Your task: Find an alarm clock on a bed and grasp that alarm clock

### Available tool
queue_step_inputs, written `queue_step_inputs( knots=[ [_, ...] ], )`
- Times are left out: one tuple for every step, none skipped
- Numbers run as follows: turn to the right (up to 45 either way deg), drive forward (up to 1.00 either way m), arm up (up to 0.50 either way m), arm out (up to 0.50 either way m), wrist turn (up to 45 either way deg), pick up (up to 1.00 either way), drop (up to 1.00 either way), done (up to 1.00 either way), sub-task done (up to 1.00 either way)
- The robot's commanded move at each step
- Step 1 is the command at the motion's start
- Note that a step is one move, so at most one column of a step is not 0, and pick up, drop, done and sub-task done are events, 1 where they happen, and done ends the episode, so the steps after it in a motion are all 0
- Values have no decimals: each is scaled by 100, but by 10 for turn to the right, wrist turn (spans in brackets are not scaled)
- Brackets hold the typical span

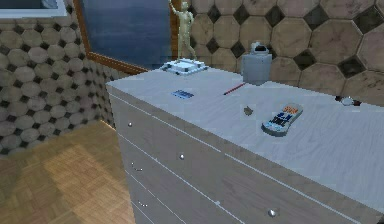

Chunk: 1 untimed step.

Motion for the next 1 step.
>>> queue_step_inputs(
  knots=[
    [0, 0, 0, 0, 450, 0, 0, 0, 0]
  ],
)
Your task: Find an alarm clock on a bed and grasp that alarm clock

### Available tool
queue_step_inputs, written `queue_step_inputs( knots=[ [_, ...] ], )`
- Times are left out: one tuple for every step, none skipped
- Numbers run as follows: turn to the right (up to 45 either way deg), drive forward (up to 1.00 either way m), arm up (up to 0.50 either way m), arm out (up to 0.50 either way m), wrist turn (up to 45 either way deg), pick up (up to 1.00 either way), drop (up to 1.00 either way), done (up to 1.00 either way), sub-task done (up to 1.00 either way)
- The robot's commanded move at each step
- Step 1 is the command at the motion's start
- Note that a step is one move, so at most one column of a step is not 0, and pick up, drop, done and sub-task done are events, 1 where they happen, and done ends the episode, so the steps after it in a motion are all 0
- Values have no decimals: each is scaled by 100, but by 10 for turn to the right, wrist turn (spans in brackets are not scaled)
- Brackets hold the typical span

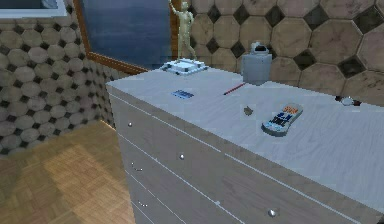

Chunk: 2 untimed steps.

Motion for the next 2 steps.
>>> queue_step_inputs(
  knots=[
    [0, 0, 0, 0, 120, 0, 0, 0, 0],
    [0, 0, -18, 0, 0, 0, 0, 0, 0]
  ],
)
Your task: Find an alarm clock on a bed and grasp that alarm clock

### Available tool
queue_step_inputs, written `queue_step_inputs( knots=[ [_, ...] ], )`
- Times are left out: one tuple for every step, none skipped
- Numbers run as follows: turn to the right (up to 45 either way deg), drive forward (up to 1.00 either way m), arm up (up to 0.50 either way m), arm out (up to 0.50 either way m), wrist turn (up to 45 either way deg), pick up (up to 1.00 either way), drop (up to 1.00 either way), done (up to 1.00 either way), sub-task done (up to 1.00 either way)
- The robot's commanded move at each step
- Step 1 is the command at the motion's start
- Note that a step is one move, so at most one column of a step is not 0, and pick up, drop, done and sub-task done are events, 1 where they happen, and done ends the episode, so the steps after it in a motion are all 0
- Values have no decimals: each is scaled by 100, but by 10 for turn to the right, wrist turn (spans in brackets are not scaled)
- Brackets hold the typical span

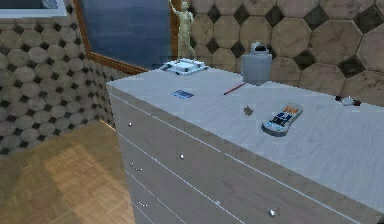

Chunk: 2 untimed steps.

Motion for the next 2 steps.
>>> queue_step_inputs(
  knots=[
    [0, 0, 0, 0, 0, 100, 0, 0, 0],
    [0, 0, 10, 0, 0, 0, 0, 0, 0]
  ],
)
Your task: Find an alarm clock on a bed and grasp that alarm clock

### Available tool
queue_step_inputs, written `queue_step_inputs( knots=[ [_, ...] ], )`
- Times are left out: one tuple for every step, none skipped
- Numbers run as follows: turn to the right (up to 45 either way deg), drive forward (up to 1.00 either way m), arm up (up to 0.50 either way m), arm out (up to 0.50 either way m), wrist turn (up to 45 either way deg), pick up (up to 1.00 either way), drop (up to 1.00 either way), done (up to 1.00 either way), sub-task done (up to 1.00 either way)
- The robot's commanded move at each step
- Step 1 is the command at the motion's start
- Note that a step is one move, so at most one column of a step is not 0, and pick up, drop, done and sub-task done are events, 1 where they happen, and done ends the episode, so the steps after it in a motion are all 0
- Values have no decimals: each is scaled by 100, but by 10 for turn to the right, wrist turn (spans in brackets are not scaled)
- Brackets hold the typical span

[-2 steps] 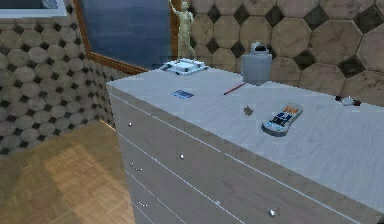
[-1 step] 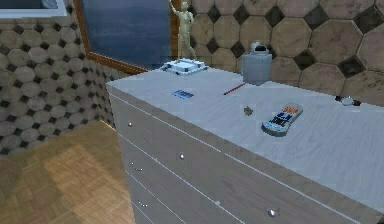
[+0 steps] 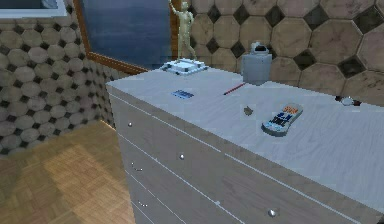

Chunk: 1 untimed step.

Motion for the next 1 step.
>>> queue_step_inputs(
  knots=[
    [0, 0, 0, 0, 0, 0, 0, 100, 0]
  ],
)
